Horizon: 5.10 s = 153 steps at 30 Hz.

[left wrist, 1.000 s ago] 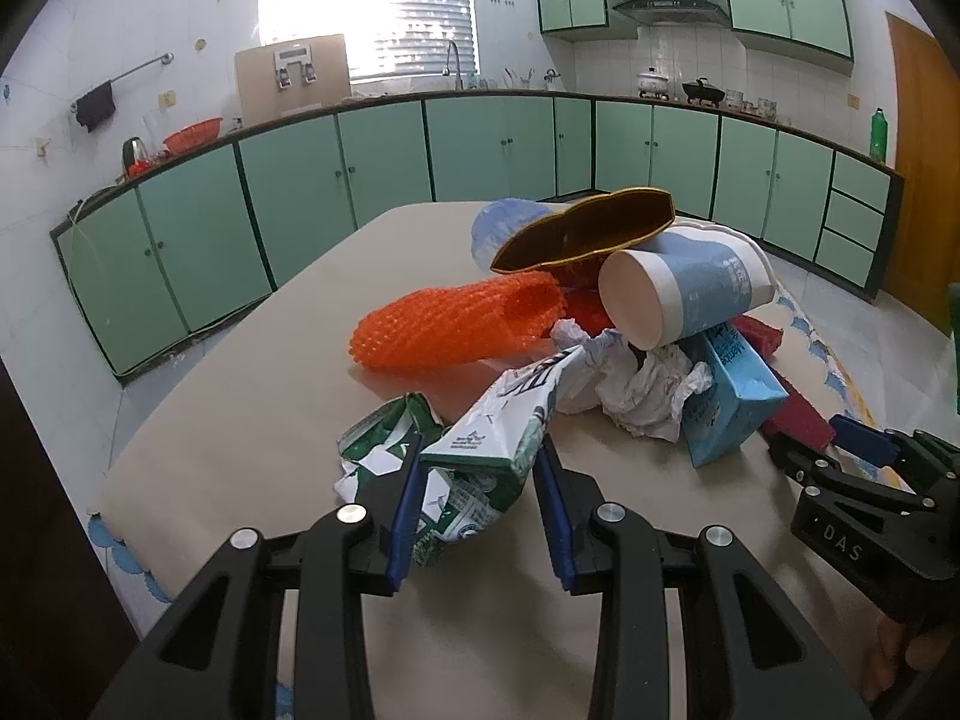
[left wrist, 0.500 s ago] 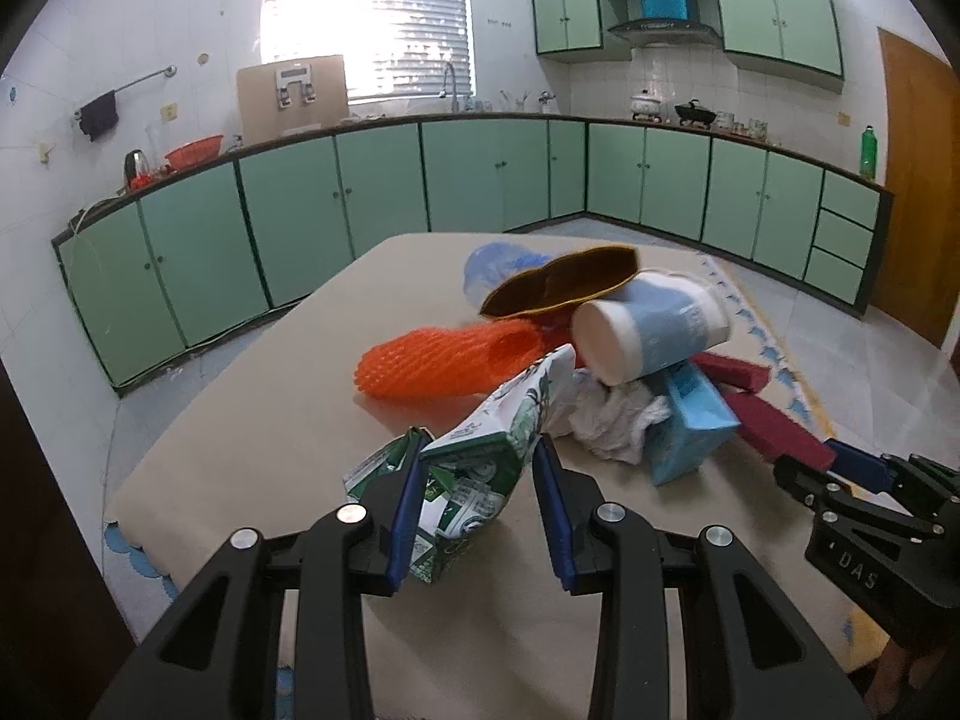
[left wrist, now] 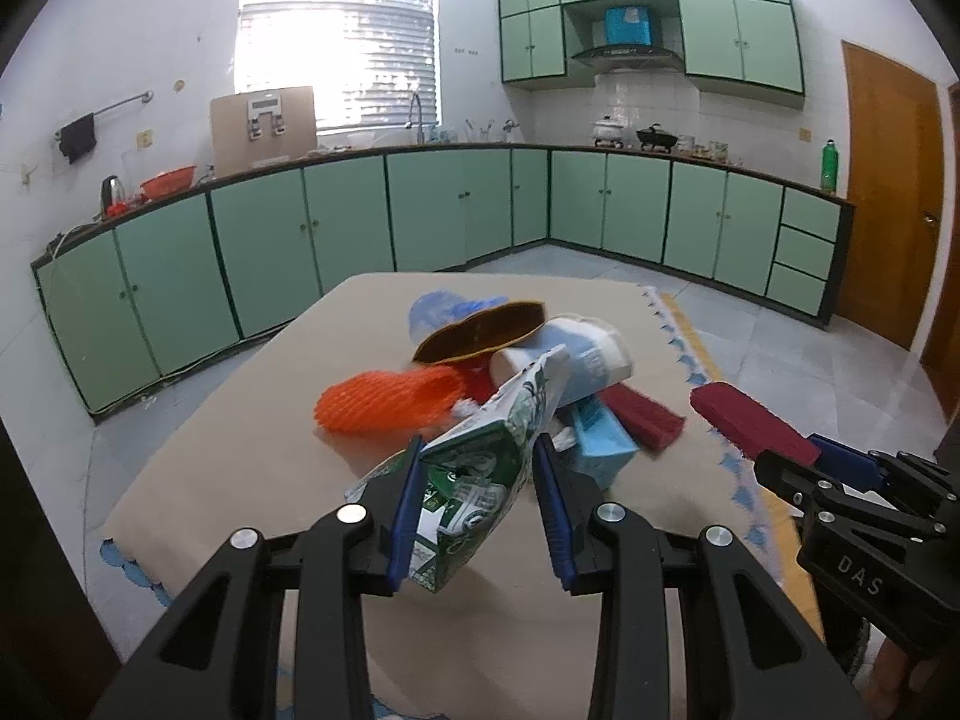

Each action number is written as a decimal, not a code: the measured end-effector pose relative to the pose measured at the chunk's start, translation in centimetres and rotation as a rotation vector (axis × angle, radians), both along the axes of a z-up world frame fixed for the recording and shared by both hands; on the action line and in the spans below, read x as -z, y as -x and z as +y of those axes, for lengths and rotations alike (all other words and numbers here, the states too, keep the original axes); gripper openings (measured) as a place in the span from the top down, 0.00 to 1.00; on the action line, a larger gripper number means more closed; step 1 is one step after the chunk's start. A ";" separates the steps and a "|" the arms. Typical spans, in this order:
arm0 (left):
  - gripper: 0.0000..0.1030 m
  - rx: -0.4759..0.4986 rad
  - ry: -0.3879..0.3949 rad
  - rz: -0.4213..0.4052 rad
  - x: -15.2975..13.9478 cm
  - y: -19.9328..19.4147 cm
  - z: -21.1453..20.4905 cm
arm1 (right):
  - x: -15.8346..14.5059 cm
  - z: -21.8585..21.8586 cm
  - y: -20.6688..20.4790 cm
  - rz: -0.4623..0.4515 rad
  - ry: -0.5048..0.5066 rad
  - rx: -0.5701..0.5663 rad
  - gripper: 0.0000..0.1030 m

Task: Collect trash
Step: 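Lift the carton with the left tool while the right tool grasps a red cloth, then open both tools over the bin to drop the carton and red cloth, then move both tools back to the table toward the orange foam net, then grasp the orange foam net with the left tool and lift it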

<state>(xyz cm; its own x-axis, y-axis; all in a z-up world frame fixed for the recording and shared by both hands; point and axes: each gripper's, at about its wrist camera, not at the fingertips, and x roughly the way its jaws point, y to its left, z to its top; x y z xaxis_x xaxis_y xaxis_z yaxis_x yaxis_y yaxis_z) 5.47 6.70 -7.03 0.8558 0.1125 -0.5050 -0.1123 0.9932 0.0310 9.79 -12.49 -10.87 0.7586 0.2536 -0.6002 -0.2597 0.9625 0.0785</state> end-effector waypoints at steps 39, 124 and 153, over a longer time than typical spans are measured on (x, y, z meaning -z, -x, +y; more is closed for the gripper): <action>0.66 0.604 0.059 -0.004 -1.4 -0.6 -23.3 | -2.0 -20.4 9.5 -0.089 -0.011 0.489 0.60; 0.73 -0.074 0.033 0.087 5.3 -9.1 7.5 | -1.4 6.0 -7.6 -0.165 -0.006 0.034 0.08; 0.41 -0.132 0.084 0.074 3.4 -8.0 12.2 | -1.7 10.1 -8.1 -0.181 0.015 -0.030 0.08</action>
<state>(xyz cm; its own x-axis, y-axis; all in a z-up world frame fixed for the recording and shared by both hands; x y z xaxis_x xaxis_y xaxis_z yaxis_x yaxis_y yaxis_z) 13.47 18.88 -10.46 0.7963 0.1760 -0.5787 -0.2422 0.9695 -0.0384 17.89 -2.37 -9.16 0.8470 0.2697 -0.4581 -0.2966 0.9549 0.0137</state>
